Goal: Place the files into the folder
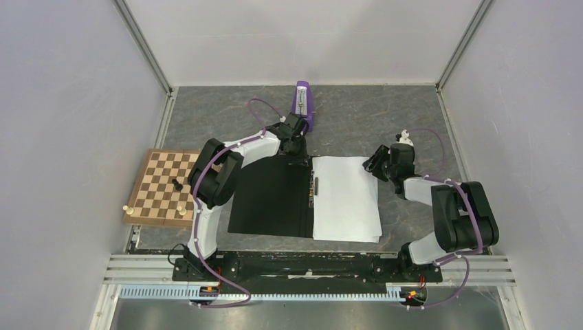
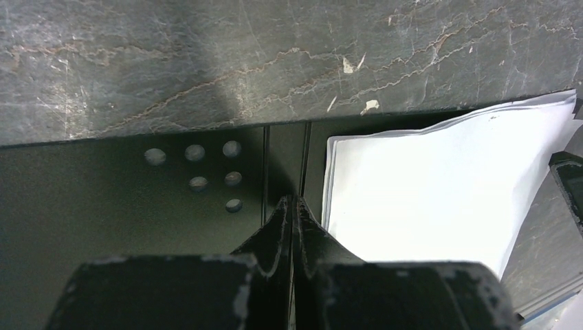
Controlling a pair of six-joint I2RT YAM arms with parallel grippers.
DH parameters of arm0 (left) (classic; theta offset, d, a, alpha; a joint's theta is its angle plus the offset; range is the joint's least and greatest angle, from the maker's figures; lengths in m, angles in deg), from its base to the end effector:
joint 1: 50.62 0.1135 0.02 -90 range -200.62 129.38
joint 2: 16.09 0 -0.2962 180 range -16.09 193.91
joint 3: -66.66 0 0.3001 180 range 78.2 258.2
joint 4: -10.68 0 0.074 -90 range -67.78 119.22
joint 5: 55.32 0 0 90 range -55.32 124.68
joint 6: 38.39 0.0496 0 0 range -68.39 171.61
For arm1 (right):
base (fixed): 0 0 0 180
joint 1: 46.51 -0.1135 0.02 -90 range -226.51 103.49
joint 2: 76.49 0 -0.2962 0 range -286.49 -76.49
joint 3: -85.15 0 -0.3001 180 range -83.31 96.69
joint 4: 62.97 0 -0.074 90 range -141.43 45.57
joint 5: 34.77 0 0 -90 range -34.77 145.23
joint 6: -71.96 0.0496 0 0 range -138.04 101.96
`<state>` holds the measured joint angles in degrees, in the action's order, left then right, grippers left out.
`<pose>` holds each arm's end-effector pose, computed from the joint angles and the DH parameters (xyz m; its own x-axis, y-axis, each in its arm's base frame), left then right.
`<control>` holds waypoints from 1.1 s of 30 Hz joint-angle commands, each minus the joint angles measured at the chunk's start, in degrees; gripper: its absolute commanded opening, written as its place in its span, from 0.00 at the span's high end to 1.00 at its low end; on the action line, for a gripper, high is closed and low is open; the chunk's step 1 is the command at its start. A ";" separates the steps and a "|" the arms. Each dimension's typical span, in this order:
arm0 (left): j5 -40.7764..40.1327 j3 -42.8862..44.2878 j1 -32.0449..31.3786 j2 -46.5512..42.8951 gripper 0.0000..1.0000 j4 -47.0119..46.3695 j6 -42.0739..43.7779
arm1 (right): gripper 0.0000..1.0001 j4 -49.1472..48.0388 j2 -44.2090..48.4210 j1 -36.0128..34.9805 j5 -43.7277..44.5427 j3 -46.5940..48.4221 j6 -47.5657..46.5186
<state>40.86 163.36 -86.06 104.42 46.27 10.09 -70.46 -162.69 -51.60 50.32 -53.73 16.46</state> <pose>0.4105 -0.2987 0.1414 -0.9368 -0.1422 -0.3197 0.0002 0.9135 -0.4068 0.3085 0.0317 0.1213 -0.5891 0.5141 -0.6235 0.2156 0.8436 0.4918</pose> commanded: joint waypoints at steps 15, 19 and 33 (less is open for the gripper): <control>-0.79 1.41 0.37 2.02 0.98 1.79 1.96 | 0.36 13.16 3.40 -3.06 8.88 10.11 -5.49; -0.70 1.39 0.46 1.99 0.98 1.79 1.97 | 0.09 15.18 3.07 -1.90 8.76 11.04 -7.05; -0.63 1.28 0.81 2.11 0.98 1.79 2.16 | 0.02 10.29 -4.31 -1.07 1.98 10.12 -4.27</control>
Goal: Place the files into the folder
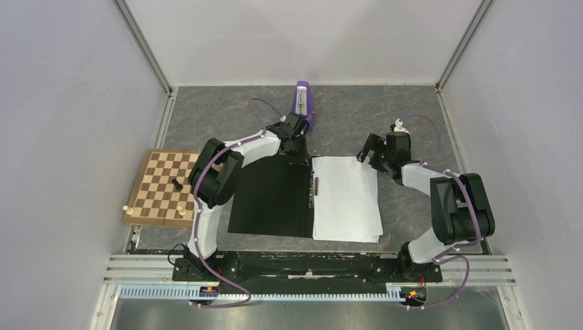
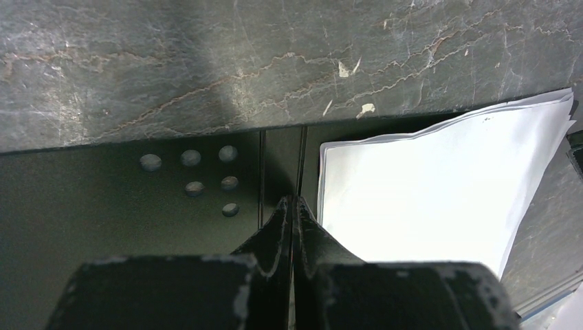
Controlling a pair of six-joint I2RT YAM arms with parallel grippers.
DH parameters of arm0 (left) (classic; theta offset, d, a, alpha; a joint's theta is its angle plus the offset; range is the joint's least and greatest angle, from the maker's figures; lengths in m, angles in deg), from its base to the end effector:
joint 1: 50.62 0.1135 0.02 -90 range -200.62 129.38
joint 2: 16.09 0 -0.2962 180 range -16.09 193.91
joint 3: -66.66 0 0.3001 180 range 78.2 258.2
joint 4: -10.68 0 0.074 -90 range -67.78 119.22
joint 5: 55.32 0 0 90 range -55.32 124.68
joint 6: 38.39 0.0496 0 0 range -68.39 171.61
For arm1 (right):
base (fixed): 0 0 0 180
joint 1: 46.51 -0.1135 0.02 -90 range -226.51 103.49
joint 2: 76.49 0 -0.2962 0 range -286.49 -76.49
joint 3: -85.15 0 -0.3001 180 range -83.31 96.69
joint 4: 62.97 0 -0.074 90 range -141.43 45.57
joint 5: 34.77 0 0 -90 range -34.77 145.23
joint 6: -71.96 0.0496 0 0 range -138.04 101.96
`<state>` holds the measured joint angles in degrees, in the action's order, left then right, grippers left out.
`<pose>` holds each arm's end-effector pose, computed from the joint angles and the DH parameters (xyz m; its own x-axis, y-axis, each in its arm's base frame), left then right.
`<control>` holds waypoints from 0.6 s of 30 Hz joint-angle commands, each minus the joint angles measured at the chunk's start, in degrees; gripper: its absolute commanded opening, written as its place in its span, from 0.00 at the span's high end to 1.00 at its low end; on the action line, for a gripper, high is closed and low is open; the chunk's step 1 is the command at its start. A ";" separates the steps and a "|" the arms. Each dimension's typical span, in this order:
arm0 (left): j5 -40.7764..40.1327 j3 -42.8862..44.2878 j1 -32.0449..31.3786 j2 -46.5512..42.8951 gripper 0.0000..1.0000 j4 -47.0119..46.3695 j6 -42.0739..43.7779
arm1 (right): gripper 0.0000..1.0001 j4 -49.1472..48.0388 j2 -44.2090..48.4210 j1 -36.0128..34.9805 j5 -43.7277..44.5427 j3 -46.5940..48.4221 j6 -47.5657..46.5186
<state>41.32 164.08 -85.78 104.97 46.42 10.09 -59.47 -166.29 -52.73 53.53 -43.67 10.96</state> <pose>0.4141 -0.2987 0.1408 -0.9379 -0.1448 -0.3154 -0.0021 0.9111 -0.4121 0.3429 0.0389 0.1395 -0.6463 0.4170 -0.6391 0.2094 0.9022 0.3770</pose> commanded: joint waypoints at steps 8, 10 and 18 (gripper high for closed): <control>-0.86 0.78 0.59 1.95 0.97 1.56 2.13 | 0.02 -2.83 -1.42 -0.78 -3.69 -1.72 2.91; -0.83 0.82 0.61 2.01 0.98 1.47 2.10 | 0.02 -2.94 -1.93 -1.59 -3.96 -1.20 3.08; -0.83 0.88 0.62 2.18 0.98 1.46 2.14 | 0.02 -0.18 0.48 -1.84 -0.71 0.52 2.13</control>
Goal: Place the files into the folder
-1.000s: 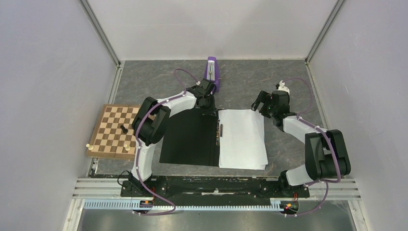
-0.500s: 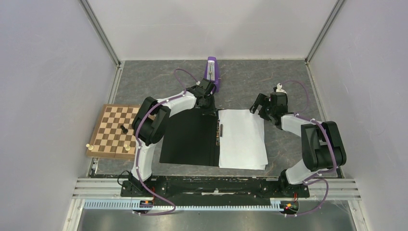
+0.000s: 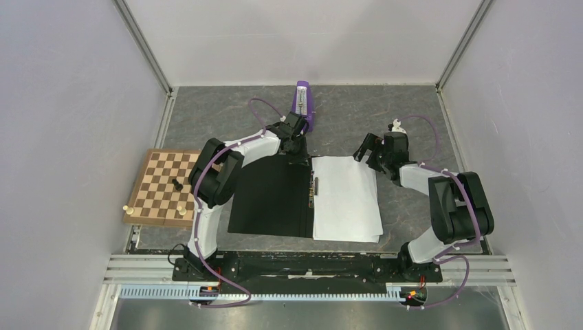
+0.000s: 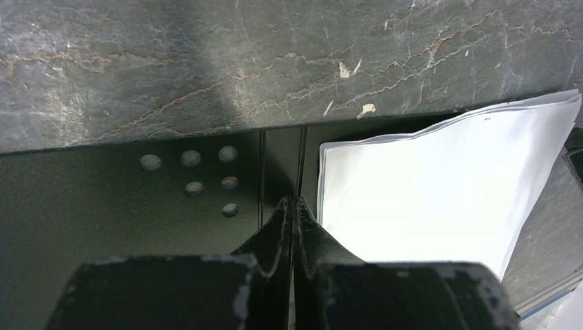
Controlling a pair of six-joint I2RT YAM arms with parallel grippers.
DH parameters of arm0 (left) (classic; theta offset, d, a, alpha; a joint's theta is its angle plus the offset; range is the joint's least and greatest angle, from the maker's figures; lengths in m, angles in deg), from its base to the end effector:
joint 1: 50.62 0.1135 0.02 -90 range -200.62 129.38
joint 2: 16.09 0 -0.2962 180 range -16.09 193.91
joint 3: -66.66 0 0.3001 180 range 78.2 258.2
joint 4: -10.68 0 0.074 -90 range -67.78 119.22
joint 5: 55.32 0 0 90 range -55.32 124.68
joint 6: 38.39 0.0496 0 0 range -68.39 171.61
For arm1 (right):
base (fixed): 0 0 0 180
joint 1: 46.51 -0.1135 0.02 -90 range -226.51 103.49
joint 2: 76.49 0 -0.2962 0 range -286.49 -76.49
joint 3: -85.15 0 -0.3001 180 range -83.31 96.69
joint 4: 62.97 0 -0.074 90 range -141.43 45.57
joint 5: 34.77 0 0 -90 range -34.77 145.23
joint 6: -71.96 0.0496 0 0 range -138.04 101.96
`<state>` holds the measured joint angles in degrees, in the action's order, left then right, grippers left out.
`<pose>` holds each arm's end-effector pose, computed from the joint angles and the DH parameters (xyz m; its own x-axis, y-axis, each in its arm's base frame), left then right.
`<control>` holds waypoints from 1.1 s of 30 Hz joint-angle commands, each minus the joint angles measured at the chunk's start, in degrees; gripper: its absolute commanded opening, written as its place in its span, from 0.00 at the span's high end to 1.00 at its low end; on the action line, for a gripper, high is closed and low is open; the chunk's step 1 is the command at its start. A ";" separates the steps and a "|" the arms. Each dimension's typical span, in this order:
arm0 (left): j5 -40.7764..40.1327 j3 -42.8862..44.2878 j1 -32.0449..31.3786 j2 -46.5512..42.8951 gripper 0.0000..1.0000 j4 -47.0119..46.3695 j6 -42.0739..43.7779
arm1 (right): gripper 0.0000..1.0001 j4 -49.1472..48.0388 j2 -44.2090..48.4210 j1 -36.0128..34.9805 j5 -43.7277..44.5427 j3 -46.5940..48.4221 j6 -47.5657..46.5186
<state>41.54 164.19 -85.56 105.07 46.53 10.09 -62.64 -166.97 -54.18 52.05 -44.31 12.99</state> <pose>0.4153 -0.2974 0.1405 -0.9386 -0.1471 -0.3120 -0.0051 0.9104 -0.4137 0.3434 0.0490 0.1372 -0.6393 0.4332 -0.6353 0.1801 0.8876 0.4240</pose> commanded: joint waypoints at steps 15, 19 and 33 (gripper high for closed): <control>-1.05 0.01 0.70 1.36 0.98 1.35 2.23 | 0.02 11.11 14.89 1.07 -0.02 -10.00 1.43; -0.99 -0.03 0.74 1.40 0.98 1.35 2.19 | 0.02 11.11 18.44 1.00 -0.31 -13.98 2.19; -0.92 0.02 0.73 1.85 0.98 1.08 2.12 | 0.02 14.72 25.86 -1.74 -1.03 -19.28 7.66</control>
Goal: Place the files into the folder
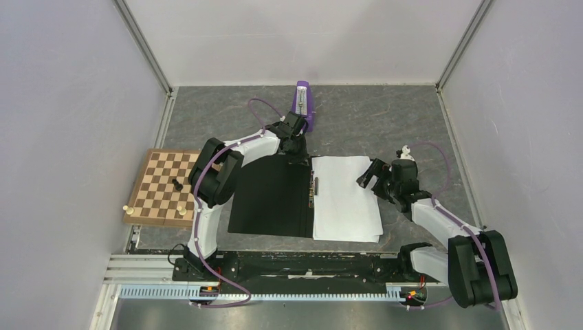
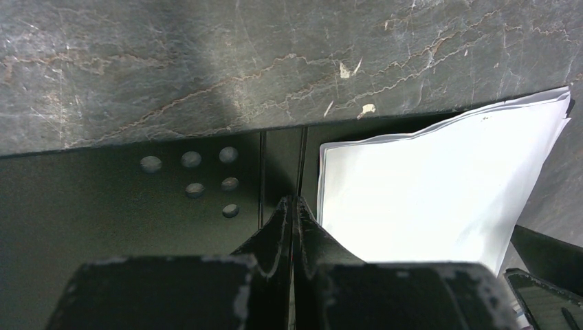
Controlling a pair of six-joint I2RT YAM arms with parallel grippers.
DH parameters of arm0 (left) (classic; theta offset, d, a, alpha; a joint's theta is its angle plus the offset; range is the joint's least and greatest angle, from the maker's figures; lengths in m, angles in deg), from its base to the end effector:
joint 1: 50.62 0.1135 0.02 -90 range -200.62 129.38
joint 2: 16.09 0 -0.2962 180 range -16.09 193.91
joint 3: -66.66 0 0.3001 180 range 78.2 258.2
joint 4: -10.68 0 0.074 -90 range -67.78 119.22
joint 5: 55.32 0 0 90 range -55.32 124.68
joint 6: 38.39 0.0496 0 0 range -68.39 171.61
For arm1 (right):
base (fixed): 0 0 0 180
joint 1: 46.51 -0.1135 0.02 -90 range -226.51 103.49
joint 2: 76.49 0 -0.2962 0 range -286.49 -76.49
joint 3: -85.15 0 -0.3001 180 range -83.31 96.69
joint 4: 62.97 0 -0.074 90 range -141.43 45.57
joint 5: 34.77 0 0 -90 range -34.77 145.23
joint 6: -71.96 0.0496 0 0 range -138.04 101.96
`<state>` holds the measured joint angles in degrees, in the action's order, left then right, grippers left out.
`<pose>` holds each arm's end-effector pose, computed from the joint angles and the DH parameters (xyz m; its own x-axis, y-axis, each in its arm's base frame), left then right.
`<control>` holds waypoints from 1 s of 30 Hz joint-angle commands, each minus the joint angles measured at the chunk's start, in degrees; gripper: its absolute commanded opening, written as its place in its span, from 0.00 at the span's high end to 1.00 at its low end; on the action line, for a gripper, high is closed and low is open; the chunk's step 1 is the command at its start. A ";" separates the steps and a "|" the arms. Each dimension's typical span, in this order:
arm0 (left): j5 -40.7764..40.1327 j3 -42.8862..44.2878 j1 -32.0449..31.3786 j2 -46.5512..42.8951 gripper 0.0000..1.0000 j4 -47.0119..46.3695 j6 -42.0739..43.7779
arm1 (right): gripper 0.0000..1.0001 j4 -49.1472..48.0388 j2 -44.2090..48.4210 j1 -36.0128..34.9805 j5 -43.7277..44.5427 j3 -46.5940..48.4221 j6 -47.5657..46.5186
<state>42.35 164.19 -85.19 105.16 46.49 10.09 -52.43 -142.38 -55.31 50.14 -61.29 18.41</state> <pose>0.4169 -0.2953 0.1399 -0.9411 -0.1493 -0.3034 -0.0077 0.9064 -0.4223 0.2395 0.0415 0.1394 -0.6695 0.4952 -0.5537 0.2252 0.8456 0.4840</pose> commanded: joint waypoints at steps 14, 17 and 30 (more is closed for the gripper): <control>-1.40 0.40 0.38 2.07 0.98 1.02 2.11 | 0.02 -1.07 -3.00 -0.69 -1.62 0.89 2.58; -1.24 0.43 0.46 2.15 0.98 1.04 2.10 | 0.02 -1.59 -3.85 -0.69 -1.95 1.74 2.75; -1.32 -0.29 0.46 1.83 0.98 0.85 2.09 | 0.02 8.39 1.23 -0.87 3.67 2.85 -2.86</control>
<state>42.65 164.19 -85.08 105.23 46.40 10.11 -52.82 -144.61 -55.75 50.69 -59.74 19.26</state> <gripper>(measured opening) 0.032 0.979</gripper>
